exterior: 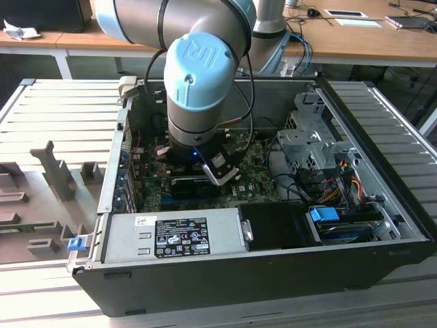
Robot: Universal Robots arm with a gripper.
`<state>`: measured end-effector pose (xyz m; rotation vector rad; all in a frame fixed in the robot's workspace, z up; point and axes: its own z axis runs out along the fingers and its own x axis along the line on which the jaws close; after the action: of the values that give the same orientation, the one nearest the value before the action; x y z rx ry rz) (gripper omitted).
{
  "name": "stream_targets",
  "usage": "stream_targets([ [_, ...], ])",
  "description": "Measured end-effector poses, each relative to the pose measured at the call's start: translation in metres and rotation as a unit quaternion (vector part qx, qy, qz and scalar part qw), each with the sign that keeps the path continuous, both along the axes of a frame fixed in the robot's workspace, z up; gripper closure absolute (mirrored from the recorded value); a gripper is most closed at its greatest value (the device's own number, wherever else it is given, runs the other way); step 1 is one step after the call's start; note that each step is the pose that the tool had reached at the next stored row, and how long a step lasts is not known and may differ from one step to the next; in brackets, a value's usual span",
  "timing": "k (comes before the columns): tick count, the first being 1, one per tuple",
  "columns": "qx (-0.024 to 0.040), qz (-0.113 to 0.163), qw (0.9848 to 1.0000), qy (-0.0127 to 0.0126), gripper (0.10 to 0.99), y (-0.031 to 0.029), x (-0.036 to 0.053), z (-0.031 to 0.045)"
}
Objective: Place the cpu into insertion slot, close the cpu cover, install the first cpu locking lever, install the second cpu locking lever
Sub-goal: 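Install the second cpu locking lever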
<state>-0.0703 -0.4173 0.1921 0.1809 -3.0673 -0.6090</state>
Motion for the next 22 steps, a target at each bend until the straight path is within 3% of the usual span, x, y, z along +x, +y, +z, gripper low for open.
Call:
stream_targets([
  [7, 0.0026, 0.0, 1.0, 0.0, 0.98, 0.002, -0.0046, -0.0018],
  [17, 0.0029, 0.0, 1.0, 0.0, 0.98, 0.0019, -0.0057, 0.0159],
  [22, 0.003, 0.0, 1.0, 0.0, 0.98, 0.0019, -0.0057, 0.0205],
])
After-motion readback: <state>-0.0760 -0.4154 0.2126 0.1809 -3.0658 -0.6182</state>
